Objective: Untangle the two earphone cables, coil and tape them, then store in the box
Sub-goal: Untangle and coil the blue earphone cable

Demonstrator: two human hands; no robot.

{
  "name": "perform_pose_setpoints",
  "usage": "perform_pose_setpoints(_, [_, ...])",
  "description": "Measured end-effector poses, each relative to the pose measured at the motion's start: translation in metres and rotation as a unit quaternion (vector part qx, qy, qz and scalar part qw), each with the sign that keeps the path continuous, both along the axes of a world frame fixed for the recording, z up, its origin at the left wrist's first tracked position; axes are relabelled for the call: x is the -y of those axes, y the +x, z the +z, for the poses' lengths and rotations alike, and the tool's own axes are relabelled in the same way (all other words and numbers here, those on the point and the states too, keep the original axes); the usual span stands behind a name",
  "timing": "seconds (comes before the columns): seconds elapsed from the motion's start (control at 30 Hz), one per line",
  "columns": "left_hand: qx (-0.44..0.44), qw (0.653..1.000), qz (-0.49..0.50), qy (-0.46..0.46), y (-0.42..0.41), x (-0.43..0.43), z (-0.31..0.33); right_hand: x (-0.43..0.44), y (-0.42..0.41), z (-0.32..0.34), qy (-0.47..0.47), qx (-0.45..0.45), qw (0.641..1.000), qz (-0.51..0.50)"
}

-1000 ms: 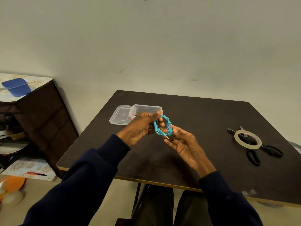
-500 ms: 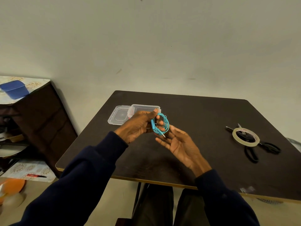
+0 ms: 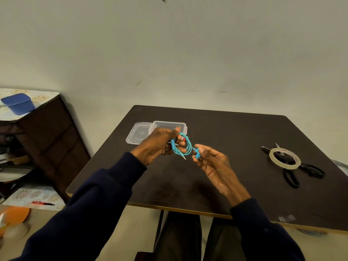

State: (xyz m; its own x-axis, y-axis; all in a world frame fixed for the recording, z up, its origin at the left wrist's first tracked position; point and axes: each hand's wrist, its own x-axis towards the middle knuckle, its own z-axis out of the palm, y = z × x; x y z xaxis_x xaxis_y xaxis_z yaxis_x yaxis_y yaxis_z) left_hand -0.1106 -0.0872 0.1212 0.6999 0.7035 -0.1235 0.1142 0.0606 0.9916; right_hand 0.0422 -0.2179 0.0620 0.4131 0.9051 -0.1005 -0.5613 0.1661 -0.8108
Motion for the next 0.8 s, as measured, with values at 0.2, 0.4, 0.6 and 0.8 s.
perform_pose_setpoints(0.2, [0.013, 1.000, 0.009, 0.004, 0.001, 0.000, -0.003, 0.001, 0.001, 0.003, -0.009, 0.004, 1.000, 0.023])
perform_pose_setpoints(0.4, [0.012, 1.000, 0.008, 0.023, 0.007, 0.001, -0.007, -0.002, -0.001, 0.000, -0.007, -0.044, 0.997, 0.064])
perform_pose_setpoints(0.6, [0.006, 0.998, -0.016, 0.066, 0.014, 0.005, -0.006, -0.009, -0.005, 0.001, 0.016, -0.061, 0.994, 0.093])
perform_pose_setpoints(0.8, [0.002, 0.997, -0.032, 0.076, 0.018, 0.005, -0.005, -0.010, 0.001, 0.000, 0.013, -0.005, 0.998, 0.063])
